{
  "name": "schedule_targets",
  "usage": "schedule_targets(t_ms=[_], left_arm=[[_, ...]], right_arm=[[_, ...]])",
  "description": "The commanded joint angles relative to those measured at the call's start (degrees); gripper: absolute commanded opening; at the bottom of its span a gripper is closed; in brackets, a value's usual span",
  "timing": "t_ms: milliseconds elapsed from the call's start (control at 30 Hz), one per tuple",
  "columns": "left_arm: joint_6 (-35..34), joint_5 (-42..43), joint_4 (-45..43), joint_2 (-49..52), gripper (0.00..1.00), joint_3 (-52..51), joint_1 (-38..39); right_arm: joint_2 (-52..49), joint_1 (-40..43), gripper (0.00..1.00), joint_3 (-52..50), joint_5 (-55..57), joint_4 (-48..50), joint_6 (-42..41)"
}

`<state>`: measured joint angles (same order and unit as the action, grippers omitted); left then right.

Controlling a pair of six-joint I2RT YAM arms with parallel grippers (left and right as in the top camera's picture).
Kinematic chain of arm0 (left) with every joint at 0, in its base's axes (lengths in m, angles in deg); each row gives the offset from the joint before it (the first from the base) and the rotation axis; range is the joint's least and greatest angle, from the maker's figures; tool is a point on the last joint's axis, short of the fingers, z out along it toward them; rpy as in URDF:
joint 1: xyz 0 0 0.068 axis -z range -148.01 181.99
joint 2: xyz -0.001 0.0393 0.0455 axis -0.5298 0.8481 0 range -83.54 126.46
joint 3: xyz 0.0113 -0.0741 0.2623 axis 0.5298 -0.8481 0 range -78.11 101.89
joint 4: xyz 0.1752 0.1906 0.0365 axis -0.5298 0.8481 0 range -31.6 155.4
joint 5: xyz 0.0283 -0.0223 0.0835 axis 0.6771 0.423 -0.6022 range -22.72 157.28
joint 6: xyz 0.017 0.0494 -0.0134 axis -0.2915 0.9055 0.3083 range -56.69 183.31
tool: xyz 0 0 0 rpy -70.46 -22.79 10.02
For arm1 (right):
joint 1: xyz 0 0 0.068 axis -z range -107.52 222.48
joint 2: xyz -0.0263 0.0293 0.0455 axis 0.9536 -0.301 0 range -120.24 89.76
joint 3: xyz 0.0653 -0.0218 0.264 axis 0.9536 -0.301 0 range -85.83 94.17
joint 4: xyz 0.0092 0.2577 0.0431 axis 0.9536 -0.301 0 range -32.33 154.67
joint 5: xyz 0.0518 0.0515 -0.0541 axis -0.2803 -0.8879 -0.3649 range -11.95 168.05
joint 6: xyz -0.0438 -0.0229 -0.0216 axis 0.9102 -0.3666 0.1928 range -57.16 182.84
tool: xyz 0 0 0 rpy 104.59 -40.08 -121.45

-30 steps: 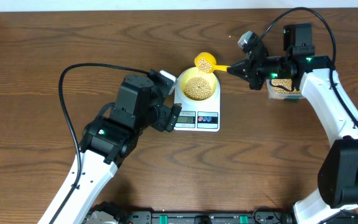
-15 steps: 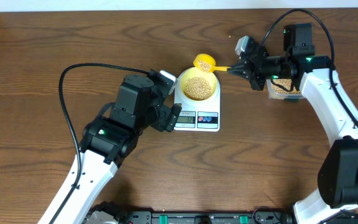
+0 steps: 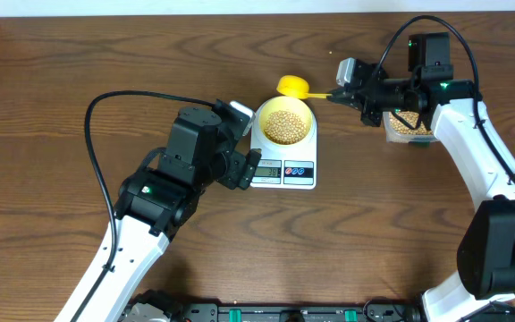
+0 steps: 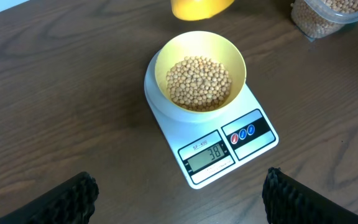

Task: Scoop item into bowl and weigh 50g on scale
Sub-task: 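Tilt the scoop with the right gripper to pour beans into the bowl, then move the empty scoop with the right gripper back over the soybean tub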

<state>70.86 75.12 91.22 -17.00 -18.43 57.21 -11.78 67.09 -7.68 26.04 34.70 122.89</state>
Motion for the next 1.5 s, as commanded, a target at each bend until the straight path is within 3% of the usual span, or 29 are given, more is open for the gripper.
schedule_targets(t_ms=[0,233,400,467,600,867,1133,1467], left_arm=[[0.15,0.55,0.09,0.13,0.87,-0.13,-0.13],[0.15,0.55,0.09,0.13,0.86,-0.13,-0.13],[0.15,0.55,0.09,0.13,0.87,-0.13,-0.13],[0.15,0.55,0.09,0.13,0.86,-0.13,-0.13],[0.15,0.55,0.09,0.13,0.87,-0.13,-0.13],[0.15,0.55,0.09,0.13,0.87,-0.13,-0.13],[0.15,0.55,0.09,0.13,0.87,-0.13,-0.13],[0.15,0.55,0.09,0.13,0.86,-0.13,-0.13]], right_arm=[[-0.5,-0.35,0.01,-0.28,-0.9,0.85,1.75],[-0.46,-0.33,0.01,-0.24,-0.83,1.25,0.31],[-0.07,-0.22,0.01,0.22,-0.07,5.77,-12.68],[0.09,-0.22,0.01,1.33,4.07,8.37,-20.87],[0.63,-0.24,0.01,3.17,16.55,10.47,-29.7],[3.43,0.33,0.01,4.72,37.03,10.25,-36.72],[9.64,3.45,0.01,4.72,48.83,2.71,-47.89],[11.21,6.6,0.01,4.72,53.64,-11.45,-49.31]])
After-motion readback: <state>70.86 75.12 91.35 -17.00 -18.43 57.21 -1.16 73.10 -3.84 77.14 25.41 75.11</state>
